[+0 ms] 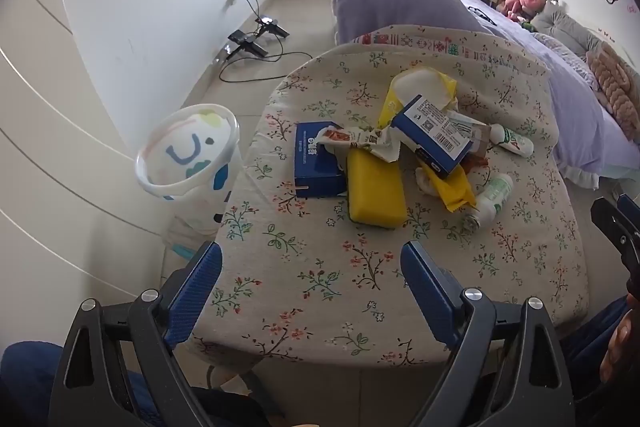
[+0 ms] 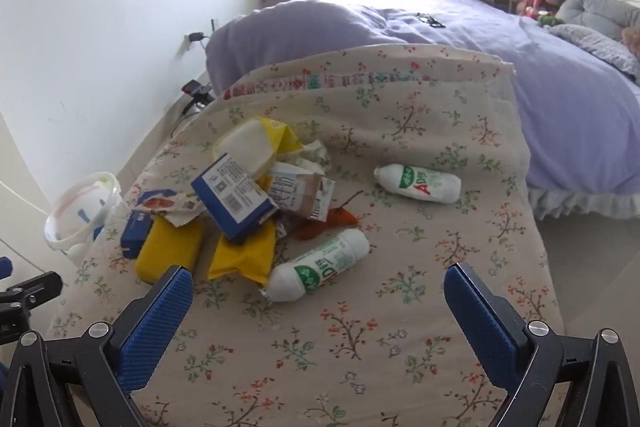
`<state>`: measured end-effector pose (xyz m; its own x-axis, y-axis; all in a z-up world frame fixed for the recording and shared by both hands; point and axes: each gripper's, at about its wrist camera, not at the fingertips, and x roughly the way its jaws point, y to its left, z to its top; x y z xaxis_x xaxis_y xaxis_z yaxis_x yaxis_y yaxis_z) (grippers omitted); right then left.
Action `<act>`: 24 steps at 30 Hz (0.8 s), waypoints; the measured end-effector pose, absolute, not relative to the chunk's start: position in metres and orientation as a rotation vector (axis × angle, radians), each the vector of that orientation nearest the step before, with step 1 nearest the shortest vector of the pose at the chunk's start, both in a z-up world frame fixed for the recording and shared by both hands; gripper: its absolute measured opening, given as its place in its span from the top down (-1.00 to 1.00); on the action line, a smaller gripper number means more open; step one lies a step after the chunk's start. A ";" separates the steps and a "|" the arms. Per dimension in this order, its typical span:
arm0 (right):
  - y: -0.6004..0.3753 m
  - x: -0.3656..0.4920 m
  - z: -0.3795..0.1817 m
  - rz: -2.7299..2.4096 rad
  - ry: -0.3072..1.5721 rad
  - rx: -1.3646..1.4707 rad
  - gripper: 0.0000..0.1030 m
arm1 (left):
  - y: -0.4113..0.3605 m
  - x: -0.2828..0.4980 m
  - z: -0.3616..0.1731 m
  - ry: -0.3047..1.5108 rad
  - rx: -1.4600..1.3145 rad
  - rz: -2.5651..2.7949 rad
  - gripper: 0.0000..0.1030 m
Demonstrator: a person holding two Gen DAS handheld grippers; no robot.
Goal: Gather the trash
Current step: 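Move both tools toward the pile of trash on the bed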
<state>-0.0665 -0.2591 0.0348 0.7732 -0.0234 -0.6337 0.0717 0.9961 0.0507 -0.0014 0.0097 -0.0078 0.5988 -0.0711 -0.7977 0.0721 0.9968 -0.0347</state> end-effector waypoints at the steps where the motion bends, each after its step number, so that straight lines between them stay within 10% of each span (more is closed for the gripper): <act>1: -0.259 -0.067 0.035 -0.049 0.686 0.073 -1.00 | 0.010 -0.001 -0.008 0.926 0.002 -0.083 -0.80; 24: -0.259 -0.063 0.027 -0.032 0.747 0.124 -1.00 | 0.012 0.000 -0.011 0.931 0.004 -0.075 -0.80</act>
<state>-0.0630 -0.2590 0.0275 0.7334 0.0150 -0.6796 0.0731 0.9922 0.1008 0.0003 0.0117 -0.0106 0.5948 -0.0631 -0.8014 0.0661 0.9974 -0.0294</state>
